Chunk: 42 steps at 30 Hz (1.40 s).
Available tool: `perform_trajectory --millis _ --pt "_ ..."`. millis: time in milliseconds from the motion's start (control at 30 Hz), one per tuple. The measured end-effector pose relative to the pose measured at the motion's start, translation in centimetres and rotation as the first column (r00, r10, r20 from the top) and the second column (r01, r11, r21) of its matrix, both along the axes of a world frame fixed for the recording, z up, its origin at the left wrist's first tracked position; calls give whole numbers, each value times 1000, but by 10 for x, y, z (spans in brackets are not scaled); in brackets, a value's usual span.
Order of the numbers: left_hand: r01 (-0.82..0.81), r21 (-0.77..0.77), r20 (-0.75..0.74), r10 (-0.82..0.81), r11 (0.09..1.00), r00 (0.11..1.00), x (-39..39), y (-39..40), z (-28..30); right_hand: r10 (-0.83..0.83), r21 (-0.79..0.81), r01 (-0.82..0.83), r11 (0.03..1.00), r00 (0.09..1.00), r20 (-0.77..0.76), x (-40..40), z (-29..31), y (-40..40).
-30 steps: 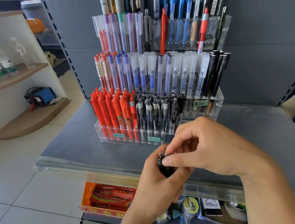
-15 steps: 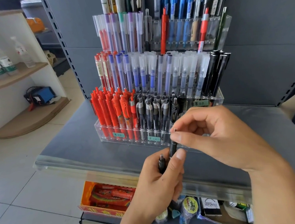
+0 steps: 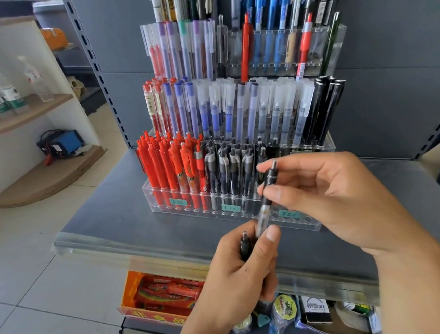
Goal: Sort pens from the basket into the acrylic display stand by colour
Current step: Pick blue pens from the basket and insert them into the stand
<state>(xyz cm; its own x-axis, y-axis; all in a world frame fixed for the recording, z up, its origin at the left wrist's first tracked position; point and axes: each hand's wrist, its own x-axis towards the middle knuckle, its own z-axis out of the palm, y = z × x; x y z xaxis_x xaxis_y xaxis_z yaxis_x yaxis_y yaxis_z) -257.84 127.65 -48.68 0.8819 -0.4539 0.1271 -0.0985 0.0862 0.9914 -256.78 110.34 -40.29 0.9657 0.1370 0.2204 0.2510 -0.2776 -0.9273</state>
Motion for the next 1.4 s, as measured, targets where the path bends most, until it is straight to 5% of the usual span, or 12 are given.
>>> perform_trajectory --millis 333,633,1400 --pt "-10 -26 -62 8 1000 998 0 -3 1 -213 326 104 940 923 320 3 0 -8" --pt "-23 -20 -47 22 1000 999 -1 -3 -1 -362 210 297 932 808 465 15 -13 -13" --pt "-42 -36 -55 40 998 998 -1 -5 1 -341 -49 404 914 826 448 29 -27 2"
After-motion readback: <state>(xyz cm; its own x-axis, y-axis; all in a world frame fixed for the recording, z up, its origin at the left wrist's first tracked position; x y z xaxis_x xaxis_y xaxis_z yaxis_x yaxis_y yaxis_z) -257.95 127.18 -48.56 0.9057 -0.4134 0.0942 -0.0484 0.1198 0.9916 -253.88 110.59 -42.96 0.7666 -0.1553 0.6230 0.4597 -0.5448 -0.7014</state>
